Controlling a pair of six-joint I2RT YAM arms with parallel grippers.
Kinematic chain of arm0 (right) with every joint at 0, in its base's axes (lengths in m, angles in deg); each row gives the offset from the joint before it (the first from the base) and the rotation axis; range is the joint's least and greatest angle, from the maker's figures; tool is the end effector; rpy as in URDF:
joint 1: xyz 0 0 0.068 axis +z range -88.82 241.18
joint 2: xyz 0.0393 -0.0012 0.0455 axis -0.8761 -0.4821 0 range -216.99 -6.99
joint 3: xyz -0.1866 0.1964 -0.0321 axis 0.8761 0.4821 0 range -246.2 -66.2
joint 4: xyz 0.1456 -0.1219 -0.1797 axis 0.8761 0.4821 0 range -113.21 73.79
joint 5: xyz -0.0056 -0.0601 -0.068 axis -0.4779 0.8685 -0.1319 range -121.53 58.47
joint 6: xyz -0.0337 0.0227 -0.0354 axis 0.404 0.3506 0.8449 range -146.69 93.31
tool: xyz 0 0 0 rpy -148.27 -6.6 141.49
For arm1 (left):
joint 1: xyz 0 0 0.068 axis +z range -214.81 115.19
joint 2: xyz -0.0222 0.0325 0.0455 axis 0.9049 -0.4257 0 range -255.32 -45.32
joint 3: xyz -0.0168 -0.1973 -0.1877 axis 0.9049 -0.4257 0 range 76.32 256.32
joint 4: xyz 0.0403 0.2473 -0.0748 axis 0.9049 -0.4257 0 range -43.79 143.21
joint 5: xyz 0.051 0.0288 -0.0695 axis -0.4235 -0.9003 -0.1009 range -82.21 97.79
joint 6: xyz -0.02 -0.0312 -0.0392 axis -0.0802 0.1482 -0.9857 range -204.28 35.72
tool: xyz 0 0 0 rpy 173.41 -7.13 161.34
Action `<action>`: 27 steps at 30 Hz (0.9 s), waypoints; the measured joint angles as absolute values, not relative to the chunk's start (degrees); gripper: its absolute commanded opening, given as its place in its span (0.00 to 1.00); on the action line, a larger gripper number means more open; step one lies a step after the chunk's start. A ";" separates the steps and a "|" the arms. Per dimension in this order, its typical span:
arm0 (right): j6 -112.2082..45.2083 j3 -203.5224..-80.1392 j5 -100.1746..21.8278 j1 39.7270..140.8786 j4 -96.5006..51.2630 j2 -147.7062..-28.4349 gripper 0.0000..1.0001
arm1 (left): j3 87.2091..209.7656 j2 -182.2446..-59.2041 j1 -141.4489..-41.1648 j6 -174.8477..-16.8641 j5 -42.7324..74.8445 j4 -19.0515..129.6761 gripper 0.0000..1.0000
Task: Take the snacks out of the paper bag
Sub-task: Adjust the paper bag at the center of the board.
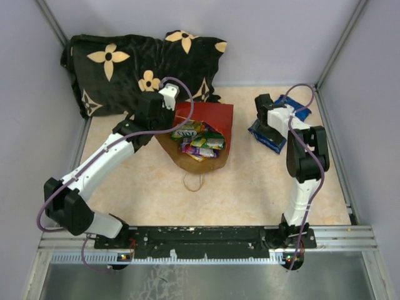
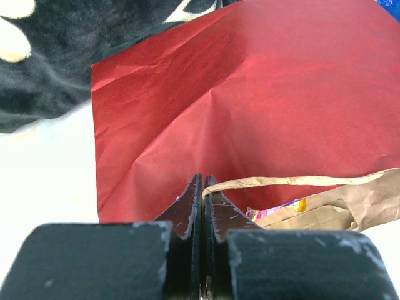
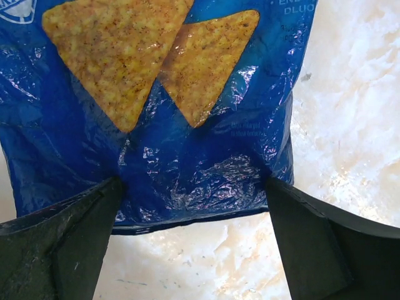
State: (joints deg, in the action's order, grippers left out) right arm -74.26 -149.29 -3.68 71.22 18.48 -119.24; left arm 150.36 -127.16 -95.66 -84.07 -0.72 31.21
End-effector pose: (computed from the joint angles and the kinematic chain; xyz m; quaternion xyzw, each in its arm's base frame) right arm 0.3946 0.0530 0.1913 0.3458 0.8933 -0.1302 0.2558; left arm 0.2845 -0.1638 0.3468 0.1951 0.8412 -0.0702 0.4994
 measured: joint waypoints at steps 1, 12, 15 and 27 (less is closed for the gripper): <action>-75.31 -149.05 -3.30 71.22 18.43 -119.80 0.99 | 150.36 -127.29 -95.66 -84.07 -0.72 31.21 0.00; -57.54 -147.56 -9.56 68.79 10.59 -120.00 0.99 | 150.36 -128.21 -95.61 -84.02 -0.54 31.30 0.00; -46.85 -148.96 -14.93 65.97 9.87 -120.85 0.99 | 150.36 -128.23 -95.57 -84.02 0.00 31.34 0.00; -32.12 -158.01 -10.63 54.74 17.19 -125.73 0.99 | 150.84 -131.93 -95.40 -84.02 5.23 31.54 0.00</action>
